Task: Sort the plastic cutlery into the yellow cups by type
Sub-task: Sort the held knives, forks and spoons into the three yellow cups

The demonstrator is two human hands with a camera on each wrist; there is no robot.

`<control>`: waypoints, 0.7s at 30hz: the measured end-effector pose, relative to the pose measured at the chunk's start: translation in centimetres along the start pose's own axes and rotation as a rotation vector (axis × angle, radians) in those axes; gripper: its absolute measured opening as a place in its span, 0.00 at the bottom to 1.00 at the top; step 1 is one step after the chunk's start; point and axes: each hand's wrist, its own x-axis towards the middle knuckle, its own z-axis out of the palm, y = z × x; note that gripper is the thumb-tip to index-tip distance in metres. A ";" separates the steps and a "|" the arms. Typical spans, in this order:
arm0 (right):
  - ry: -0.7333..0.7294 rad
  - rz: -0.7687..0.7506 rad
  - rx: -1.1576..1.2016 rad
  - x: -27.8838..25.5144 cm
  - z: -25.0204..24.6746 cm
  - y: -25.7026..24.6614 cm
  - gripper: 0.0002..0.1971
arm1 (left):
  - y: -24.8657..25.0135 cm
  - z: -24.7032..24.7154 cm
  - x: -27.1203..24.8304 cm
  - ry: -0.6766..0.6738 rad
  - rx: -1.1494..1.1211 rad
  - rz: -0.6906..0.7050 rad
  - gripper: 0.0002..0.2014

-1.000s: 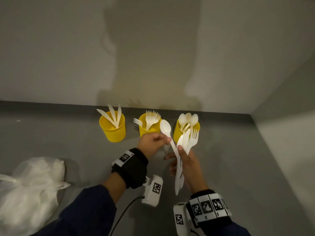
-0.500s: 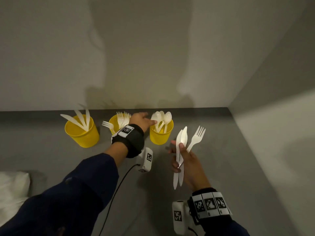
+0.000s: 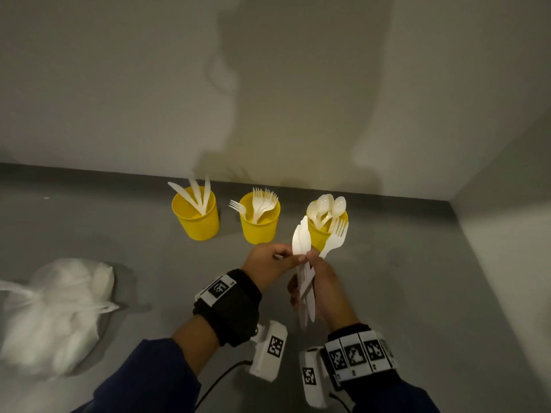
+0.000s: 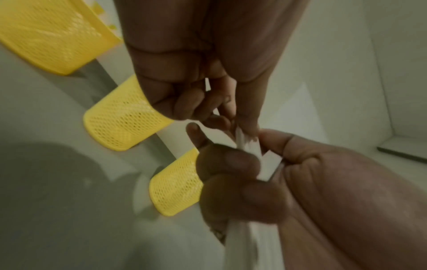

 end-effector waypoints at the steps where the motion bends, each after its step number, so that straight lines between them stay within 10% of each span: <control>1: -0.029 -0.005 -0.003 -0.1 0.6 0.2 0.21 | -0.2 -0.7 -0.2 0.005 -0.015 -0.016 0.08; 7: -0.091 -0.118 -0.054 0.4 5.0 0.3 0.16 | -0.6 -6.3 -0.5 0.063 -0.235 -0.133 0.07; 17: 0.218 -0.299 -0.177 2.1 5.8 2.9 0.11 | -0.5 -20.1 4.0 0.613 -0.210 0.053 0.05; 21: 0.220 -0.315 -0.166 1.4 6.4 2.7 0.03 | -2.8 -20.2 6.3 0.544 -0.105 -0.076 0.11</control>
